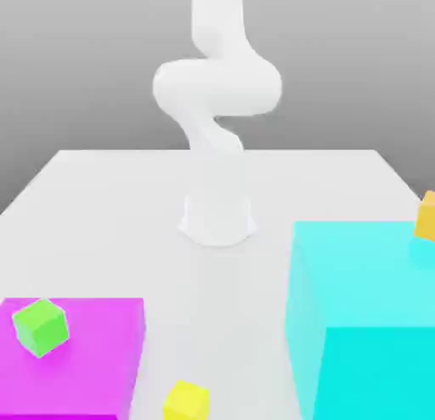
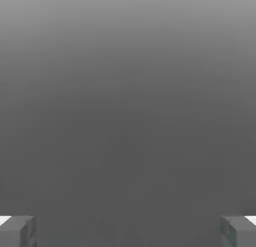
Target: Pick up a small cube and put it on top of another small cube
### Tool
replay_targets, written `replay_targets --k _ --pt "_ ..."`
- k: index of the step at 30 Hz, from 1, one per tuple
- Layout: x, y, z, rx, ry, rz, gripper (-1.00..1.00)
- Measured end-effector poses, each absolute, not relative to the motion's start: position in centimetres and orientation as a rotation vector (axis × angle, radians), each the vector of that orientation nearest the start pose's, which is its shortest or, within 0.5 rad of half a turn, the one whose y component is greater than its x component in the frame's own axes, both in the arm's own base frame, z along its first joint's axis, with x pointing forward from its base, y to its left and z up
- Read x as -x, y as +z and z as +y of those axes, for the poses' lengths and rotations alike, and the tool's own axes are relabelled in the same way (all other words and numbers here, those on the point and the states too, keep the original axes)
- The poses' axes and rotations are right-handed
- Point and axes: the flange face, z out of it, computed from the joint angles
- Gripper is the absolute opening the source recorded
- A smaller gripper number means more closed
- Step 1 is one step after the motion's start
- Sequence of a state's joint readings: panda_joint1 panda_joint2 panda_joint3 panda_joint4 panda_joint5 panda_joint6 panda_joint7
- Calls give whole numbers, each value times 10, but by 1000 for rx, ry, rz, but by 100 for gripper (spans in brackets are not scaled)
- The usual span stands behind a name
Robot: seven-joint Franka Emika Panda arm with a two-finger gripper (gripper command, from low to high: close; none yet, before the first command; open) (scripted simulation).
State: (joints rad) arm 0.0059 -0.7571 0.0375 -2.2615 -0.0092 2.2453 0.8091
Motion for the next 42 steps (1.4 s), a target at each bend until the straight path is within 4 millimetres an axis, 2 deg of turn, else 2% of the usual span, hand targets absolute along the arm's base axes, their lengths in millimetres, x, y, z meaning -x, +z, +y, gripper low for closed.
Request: replay_targets --k 8,10,15,19,22,25,26,27,28,30,33,36,42 --pt "-386 694 96 2737 -894 956 0" --pt "-396 672 127 2794 -866 936 0" --pt "-406 595 218 2939 -808 853 0" --pt "-392 527 291 3050 -803 760 0" --pt "-369 474 341 3126 -827 673 0" --pt "-336 420 384 3194 -870 571 0" --pt "-321 397 397 3217 -875 531 0" --pt "-295 373 415 3239 -878 449 0" --pt "-280 349 423 3261 -879 414 0" --pt "-256 304 425 3301 -825 380 0" --pt "-237 254 404 3337 -625 423 0" --pt "-239 232 374 3313 -402 550 0" --pt "-254 208 304 3131 -91 893 0"
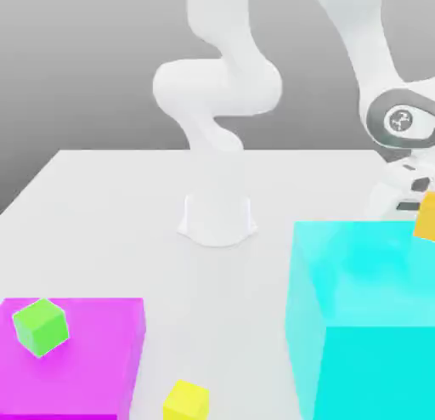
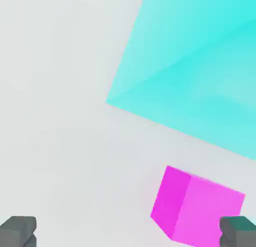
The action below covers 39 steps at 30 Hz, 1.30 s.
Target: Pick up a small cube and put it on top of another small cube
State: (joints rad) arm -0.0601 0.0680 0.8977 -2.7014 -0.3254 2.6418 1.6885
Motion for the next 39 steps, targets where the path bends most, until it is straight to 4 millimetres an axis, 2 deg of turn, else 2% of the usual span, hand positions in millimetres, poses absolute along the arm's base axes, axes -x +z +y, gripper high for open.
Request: replay_targets --k 4,5,13,20,21,28,39 --pt "-264 197 250 2952 -5 1146 0" --pt "-265 194 241 2921 7 1183 0" --pt "-261 159 245 2887 81 1184 0" --pt "-261 128 239 2902 20 1192 0" --pt "-261 126 238 2904 10 1192 -100" --pt "-261 127 239 2902 12 1191 -100" --pt "-261 173 244 2890 67 1184 -100"
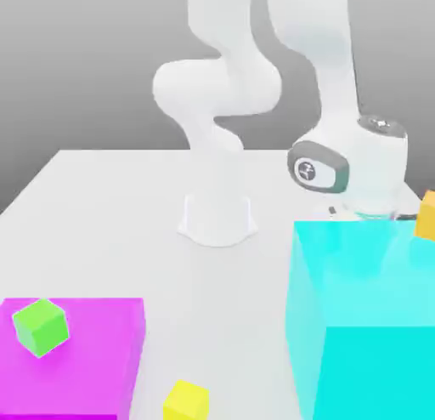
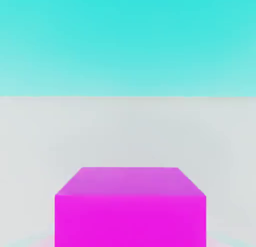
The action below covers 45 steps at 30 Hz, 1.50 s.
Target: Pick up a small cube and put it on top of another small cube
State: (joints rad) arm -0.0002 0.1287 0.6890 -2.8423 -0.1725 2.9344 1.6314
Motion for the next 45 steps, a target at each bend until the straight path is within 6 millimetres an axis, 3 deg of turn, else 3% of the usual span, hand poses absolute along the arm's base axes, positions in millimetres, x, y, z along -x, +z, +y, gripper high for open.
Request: replay_targets --k 4,8,10,13,21,27,29,32,38,42,45 --pt "-261 190 240 2905 14 1184 -100" --pt "-264 197 250 3060 -15 862 -100" --pt "-258 202 272 3115 -6 663 -100" --pt "-228 212 322 3167 34 317 -100" --pt "-145 242 420 3114 213 -435 -100" --pt "-138 273 458 2990 325 -812 -100" --pt "-158 285 462 2954 346 -885 -100" --pt "-207 306 458 2912 360 -949 -100" --pt "-314 350 424 2834 370 -1049 -100" --pt "-381 382 382 2781 368 -1110 -100" --pt "-446 383 299 2911 334 -861 -100"
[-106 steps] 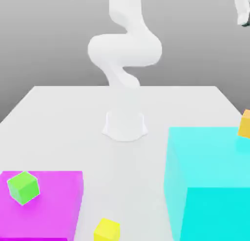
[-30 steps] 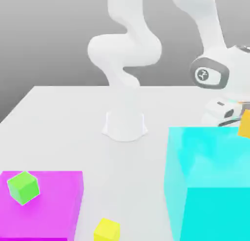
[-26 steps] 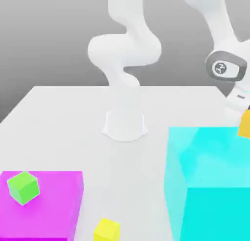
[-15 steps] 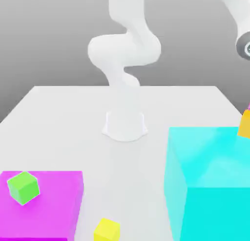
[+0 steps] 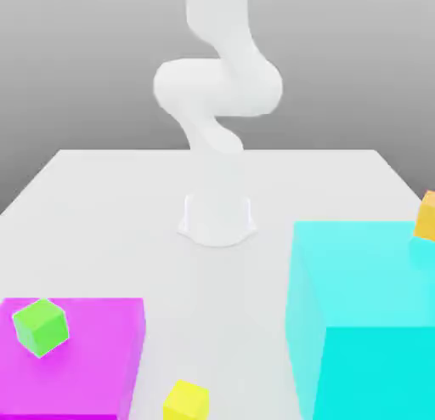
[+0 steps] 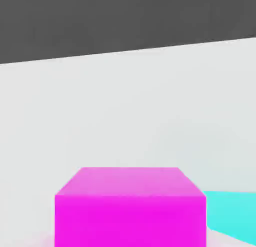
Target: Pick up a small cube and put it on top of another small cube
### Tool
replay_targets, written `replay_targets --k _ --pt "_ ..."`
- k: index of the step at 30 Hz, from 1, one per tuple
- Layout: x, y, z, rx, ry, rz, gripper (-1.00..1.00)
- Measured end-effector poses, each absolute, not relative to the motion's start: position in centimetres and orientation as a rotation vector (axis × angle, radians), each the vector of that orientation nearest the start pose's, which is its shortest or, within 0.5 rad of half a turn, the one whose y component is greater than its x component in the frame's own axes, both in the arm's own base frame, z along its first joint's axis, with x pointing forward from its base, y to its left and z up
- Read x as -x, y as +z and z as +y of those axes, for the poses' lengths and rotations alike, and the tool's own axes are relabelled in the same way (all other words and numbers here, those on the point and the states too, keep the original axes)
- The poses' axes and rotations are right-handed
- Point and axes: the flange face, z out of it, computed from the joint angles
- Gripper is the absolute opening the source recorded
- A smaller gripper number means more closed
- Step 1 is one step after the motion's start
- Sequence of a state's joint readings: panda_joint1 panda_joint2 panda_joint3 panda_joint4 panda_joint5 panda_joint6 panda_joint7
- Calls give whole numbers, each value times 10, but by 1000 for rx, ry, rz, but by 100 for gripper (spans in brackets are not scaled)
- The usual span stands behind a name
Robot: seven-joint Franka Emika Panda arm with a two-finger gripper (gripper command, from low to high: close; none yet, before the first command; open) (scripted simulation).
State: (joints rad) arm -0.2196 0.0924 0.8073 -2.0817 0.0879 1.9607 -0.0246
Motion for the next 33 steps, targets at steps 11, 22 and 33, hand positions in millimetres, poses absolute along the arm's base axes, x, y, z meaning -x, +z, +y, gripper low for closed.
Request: replay_targets --k 11,22,33 --pt "-496 348 -100 3216 244 625 -100" --pt "-423 319 -239 2618 50 1832 -100" --pt "-417 260 -249 2398 1 2028 100"
